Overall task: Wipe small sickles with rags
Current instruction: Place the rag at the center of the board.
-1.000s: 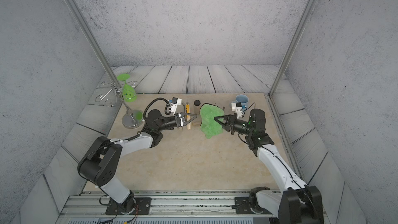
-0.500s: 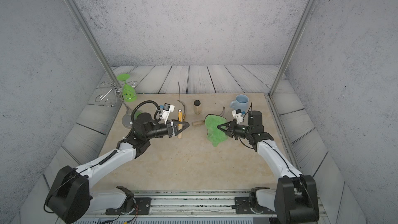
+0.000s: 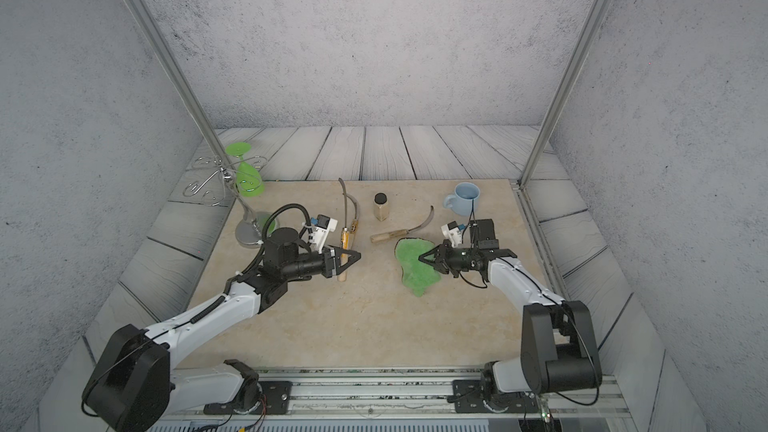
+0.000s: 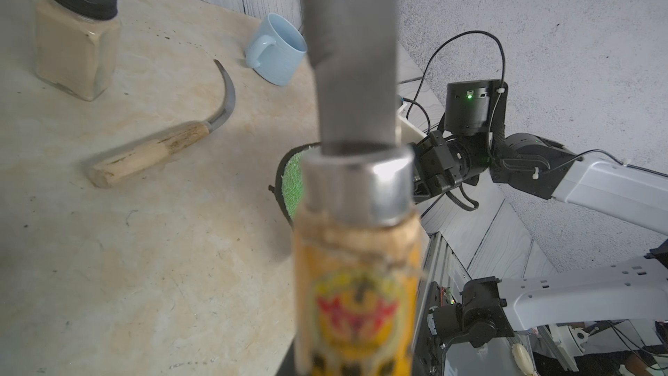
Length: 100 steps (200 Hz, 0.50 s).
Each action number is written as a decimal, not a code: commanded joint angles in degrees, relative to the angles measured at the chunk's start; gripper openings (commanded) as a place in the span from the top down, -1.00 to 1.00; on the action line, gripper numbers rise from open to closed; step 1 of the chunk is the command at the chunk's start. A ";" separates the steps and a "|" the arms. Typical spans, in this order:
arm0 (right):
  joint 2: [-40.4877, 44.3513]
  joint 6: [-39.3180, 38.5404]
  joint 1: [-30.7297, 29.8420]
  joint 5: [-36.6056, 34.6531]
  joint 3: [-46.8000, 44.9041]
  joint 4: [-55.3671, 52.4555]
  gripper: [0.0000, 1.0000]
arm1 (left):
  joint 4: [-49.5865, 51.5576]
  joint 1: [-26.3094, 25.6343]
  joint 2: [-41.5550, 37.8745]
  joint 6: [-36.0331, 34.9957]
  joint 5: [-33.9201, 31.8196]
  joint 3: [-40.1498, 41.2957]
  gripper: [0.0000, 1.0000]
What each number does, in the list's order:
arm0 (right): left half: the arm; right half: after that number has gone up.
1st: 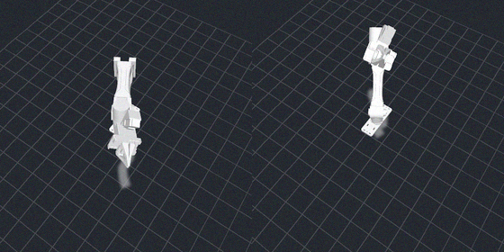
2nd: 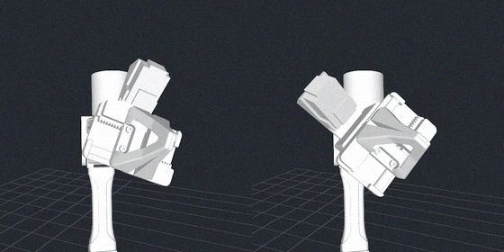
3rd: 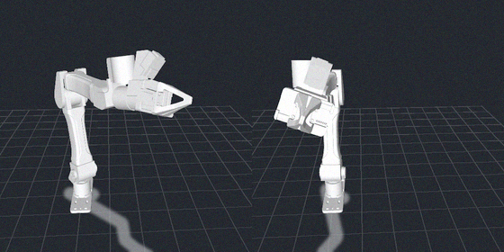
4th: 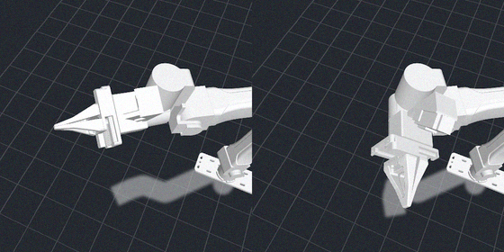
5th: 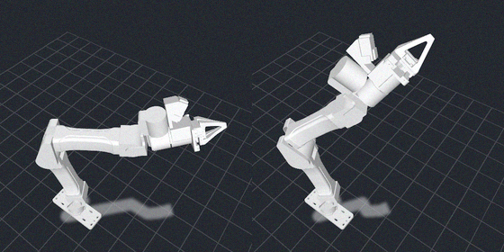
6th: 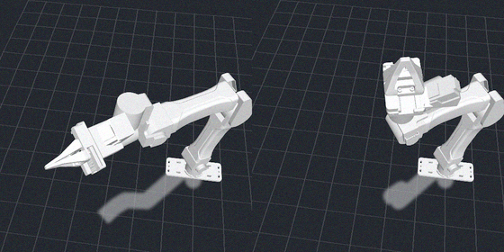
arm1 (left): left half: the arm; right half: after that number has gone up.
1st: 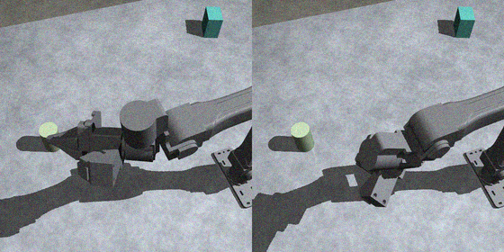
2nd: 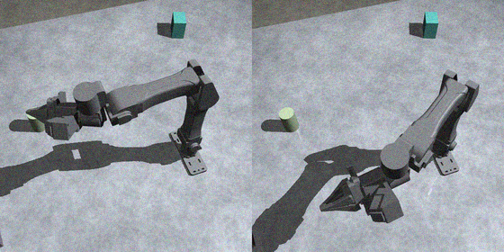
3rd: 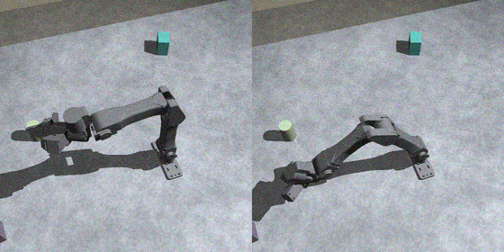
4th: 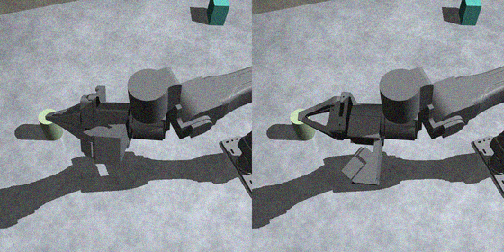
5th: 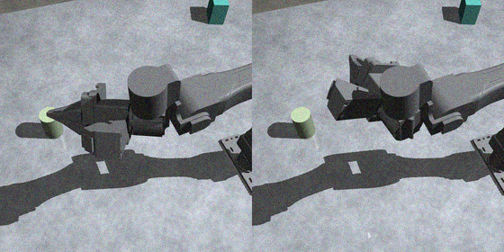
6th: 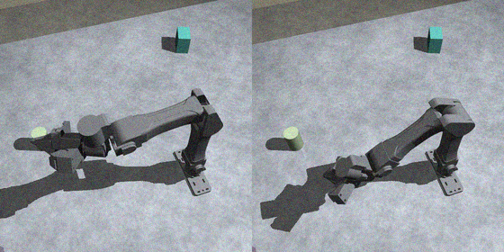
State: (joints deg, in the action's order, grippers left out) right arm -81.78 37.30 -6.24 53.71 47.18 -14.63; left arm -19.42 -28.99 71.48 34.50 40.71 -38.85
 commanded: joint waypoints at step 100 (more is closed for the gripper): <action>-12.36 -14.04 0.18 -13.84 7.37 -13.38 0.46 | 1.81 0.17 0.86 -3.64 -2.04 0.18 1.00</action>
State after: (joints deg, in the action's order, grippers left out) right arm -92.73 25.96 -6.24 45.82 52.25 -23.75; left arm -18.15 -28.99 72.38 33.17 39.38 -38.83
